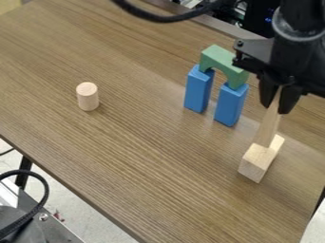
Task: Took the pyramid shaped bar and returned it on the white cuboid bar
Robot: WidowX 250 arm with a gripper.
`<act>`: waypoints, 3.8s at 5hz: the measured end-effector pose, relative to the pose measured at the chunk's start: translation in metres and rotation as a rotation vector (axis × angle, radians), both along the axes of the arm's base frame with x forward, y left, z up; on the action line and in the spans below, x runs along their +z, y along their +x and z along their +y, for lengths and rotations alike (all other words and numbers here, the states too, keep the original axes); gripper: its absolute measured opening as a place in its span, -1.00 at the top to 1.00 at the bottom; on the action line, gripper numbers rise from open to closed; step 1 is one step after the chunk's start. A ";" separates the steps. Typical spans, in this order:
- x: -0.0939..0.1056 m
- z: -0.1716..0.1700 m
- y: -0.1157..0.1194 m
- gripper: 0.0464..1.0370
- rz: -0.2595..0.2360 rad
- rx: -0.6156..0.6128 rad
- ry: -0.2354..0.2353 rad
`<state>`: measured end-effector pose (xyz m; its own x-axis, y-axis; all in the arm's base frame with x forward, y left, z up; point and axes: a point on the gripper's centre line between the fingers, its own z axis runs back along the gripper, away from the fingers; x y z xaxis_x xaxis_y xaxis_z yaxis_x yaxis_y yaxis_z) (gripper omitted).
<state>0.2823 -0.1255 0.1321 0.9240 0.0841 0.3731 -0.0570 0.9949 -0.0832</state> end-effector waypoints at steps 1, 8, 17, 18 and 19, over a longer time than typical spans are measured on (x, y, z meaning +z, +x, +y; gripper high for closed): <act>-0.005 0.000 -0.003 0.84 0.010 -0.005 -0.004; -0.014 -0.021 0.006 0.84 -0.019 -0.188 0.034; -0.023 -0.006 0.004 0.79 -0.056 -0.082 0.060; -0.024 -0.005 0.002 0.36 -0.047 -0.077 0.067; -0.024 -0.005 0.002 -0.28 -0.046 -0.074 0.067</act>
